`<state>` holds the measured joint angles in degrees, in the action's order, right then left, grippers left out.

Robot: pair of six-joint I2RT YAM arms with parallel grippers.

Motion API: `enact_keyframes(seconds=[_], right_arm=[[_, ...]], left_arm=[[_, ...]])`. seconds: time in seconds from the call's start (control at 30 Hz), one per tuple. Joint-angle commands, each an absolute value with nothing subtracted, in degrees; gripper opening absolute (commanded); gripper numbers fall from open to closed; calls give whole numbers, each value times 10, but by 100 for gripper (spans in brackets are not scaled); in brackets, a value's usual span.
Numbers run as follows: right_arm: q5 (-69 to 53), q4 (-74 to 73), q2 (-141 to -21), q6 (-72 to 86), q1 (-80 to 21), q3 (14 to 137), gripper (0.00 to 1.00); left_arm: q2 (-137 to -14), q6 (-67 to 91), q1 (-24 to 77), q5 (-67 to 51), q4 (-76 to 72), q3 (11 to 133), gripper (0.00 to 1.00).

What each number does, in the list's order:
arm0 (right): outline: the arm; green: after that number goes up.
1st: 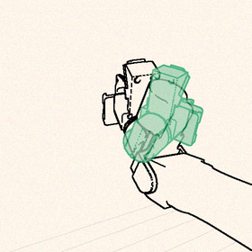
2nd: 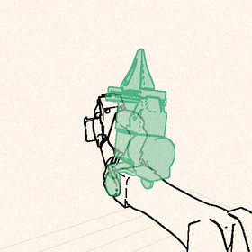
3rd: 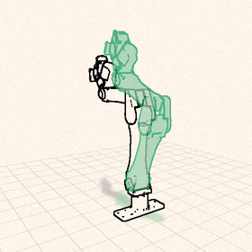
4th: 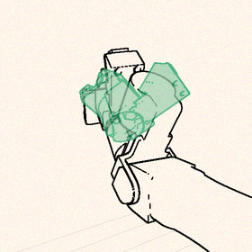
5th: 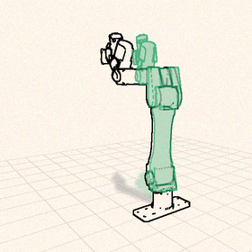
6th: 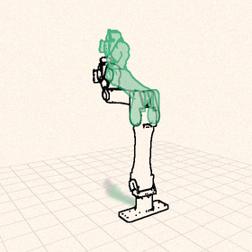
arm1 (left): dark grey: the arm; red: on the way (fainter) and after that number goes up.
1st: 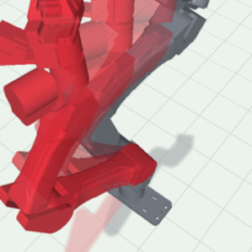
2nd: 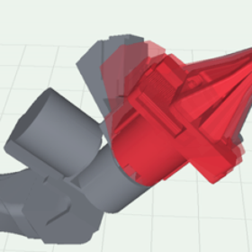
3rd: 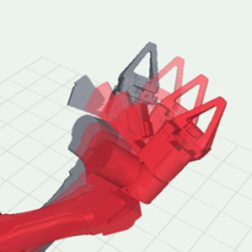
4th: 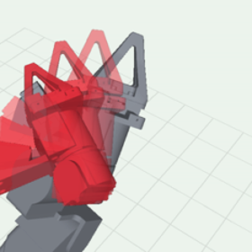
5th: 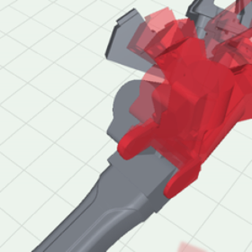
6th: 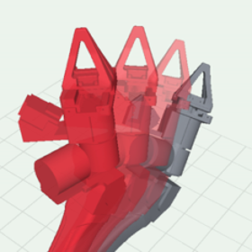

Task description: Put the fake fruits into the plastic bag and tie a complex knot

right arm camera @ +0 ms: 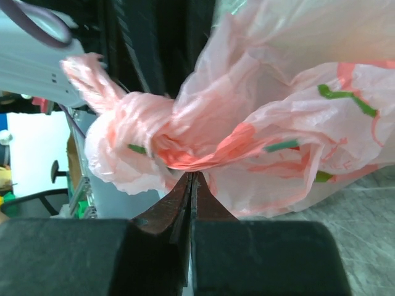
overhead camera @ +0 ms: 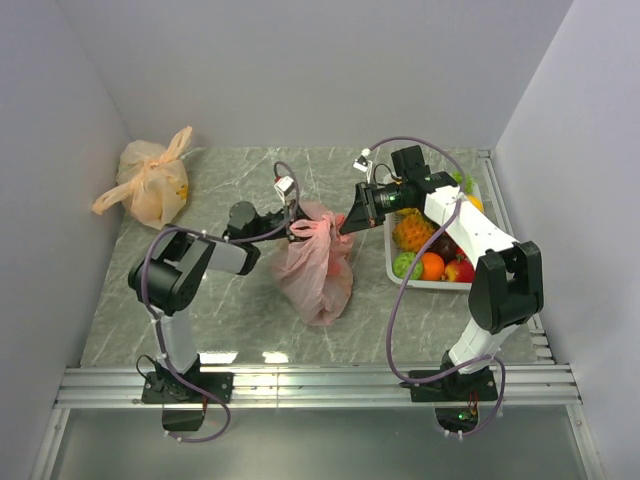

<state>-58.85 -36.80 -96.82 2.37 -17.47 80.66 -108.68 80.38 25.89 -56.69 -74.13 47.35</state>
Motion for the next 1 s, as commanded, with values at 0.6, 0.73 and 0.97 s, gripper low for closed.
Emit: enact_keyframes(seconds=[0.6,0.73,0.97], right_arm=[[-603,-432,-966,-86,-173,880,0],[-604,-434,-968,-87,-177,882,0],[-574,-443,-962,-101,-184,884,0]], left_arm=[[-986,-475,66,-763,746,858,99],[-986,-453,68,-794,783,889,99],[-860,-19,97,-502,367,817,99]])
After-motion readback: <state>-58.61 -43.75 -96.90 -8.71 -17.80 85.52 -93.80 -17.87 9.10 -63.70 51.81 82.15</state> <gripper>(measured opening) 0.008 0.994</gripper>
